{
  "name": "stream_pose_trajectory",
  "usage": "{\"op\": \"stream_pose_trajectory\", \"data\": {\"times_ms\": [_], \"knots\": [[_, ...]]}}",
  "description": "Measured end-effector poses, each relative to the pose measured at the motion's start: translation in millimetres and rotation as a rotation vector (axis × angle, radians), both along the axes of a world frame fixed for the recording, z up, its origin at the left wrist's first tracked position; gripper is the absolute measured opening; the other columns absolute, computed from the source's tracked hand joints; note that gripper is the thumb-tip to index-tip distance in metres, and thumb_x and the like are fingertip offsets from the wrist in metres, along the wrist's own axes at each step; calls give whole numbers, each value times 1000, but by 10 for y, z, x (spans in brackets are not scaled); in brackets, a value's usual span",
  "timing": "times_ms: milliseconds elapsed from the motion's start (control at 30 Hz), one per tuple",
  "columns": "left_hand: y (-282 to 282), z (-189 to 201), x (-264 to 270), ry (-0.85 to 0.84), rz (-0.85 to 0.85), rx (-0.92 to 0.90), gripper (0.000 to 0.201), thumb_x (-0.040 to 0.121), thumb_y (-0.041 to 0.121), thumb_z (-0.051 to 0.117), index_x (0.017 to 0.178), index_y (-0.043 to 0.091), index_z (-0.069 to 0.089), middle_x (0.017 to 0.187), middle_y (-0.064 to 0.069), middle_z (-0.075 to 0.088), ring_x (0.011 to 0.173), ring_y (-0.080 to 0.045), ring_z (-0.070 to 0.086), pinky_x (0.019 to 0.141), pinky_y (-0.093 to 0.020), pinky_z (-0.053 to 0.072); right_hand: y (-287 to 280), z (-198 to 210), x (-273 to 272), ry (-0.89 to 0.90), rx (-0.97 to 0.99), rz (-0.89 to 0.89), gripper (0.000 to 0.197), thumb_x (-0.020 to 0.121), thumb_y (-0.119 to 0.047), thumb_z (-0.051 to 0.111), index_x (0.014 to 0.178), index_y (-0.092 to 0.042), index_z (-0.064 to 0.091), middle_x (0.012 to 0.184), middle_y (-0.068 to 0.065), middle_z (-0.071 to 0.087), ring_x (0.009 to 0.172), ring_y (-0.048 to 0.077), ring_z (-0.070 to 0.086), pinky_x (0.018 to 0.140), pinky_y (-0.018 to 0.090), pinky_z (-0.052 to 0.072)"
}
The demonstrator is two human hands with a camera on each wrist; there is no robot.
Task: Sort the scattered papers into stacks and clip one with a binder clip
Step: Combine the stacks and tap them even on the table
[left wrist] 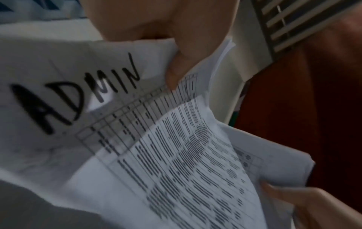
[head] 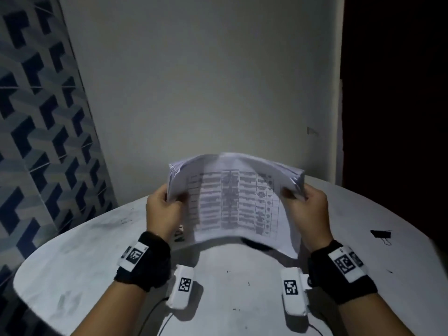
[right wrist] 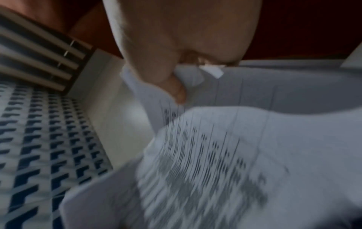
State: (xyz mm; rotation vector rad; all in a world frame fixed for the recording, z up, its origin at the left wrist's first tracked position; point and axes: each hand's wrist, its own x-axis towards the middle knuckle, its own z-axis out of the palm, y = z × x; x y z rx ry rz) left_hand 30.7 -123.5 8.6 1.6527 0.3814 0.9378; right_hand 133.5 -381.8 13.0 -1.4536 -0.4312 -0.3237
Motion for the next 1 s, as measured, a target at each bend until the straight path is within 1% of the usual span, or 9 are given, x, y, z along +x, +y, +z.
{"op": "stream_pose_trajectory", "data": {"times_ms": [67,167,300,367,467,633,733,900,1000], "knots": [[-74,-46,83,-55,3,9,27,87,-4,66,85,23,71,92,-7,75,84,-25,67,73,-36,59,65,-73,-22,27,52,-52,17,91,-3,70,93,-19,77,76,-20,75,69,-10,64,65,11,50],[-77,-193,103,-38,-11,-28,35,84,-6,68,92,28,69,95,1,73,90,-23,67,77,-37,57,78,-178,-74,119,60,-67,23,91,-1,64,100,-20,73,79,-18,73,67,-11,65,60,8,48],[-94,-261,33,-52,5,-21,63,84,-6,69,133,25,46,111,14,63,104,-5,63,85,-27,54,45,-269,-60,187,81,-61,38,86,4,63,108,-26,69,98,-15,73,83,-7,68,67,10,49],[-99,-190,5,-131,36,88,81,86,-5,67,147,32,28,125,6,56,111,-3,58,89,-18,51,56,-273,-44,198,79,-58,38,87,3,63,111,-25,68,103,-13,73,89,-2,68,72,15,50],[-75,-65,-7,-91,136,494,98,85,-11,60,155,39,14,149,-8,38,117,-4,46,83,-7,40,77,-264,-25,203,69,-57,37,88,3,63,113,-25,68,104,-12,74,93,4,69,75,20,50],[-6,32,26,202,227,882,115,76,-12,70,158,45,12,163,-11,18,137,-35,45,77,-34,57,63,-259,-11,212,66,-43,37,88,3,62,115,-22,68,102,-12,74,88,2,69,64,9,50],[14,50,16,263,264,934,96,79,-4,71,155,37,31,164,-10,18,139,-38,42,86,-43,58,46,-251,-4,210,61,-26,36,89,2,63,115,-23,67,101,-11,73,88,4,68,63,10,50],[4,103,3,253,229,847,96,84,8,71,158,38,17,164,-10,18,138,-36,44,89,-47,56,24,-259,7,188,64,-6,34,90,1,63,110,-25,67,100,-13,73,89,3,68,60,6,49],[43,134,-4,257,220,873,77,84,4,71,150,32,42,163,-9,22,141,-36,39,97,-51,52,7,-272,20,179,59,-9,34,89,1,65,105,-29,68,101,-14,74,92,4,69,69,13,51]]}}
